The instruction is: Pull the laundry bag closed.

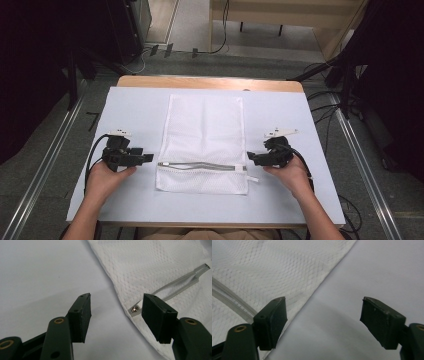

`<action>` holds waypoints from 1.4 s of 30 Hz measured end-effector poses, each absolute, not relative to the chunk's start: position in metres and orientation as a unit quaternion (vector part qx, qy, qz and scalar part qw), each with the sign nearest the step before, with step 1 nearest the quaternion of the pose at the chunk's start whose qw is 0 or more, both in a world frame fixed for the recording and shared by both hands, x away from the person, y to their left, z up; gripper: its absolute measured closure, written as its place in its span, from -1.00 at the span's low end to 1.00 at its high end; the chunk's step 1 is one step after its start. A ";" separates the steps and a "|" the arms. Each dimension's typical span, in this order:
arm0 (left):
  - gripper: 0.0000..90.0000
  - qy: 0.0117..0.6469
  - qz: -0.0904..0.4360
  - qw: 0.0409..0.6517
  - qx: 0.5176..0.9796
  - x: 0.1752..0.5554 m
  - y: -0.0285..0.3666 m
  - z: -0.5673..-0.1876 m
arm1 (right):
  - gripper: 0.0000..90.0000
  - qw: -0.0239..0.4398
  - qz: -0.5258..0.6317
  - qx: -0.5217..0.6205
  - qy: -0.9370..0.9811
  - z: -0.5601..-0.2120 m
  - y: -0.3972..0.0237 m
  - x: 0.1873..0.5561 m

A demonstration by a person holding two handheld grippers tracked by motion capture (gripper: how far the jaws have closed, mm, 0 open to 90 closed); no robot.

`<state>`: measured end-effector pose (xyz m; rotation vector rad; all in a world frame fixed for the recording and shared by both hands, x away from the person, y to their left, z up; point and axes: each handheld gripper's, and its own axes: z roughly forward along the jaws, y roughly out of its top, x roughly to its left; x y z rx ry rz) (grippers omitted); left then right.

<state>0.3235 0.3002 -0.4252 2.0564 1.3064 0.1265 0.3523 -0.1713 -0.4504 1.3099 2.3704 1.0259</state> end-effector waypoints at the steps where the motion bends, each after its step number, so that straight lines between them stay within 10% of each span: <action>1: -0.08 0.503 0.049 0.344 0.792 0.323 0.300 -0.425 | -0.48 0.127 0.352 0.445 0.814 -0.450 -0.170 0.352; 9: -0.17 0.503 0.057 0.364 0.782 0.326 0.303 -0.426 | -0.17 0.134 0.382 0.419 0.813 -0.444 -0.168 0.348; 42: -0.20 0.511 0.044 0.359 0.780 0.324 0.308 -0.424 | -0.06 0.114 0.378 0.435 0.809 -0.444 -0.170 0.352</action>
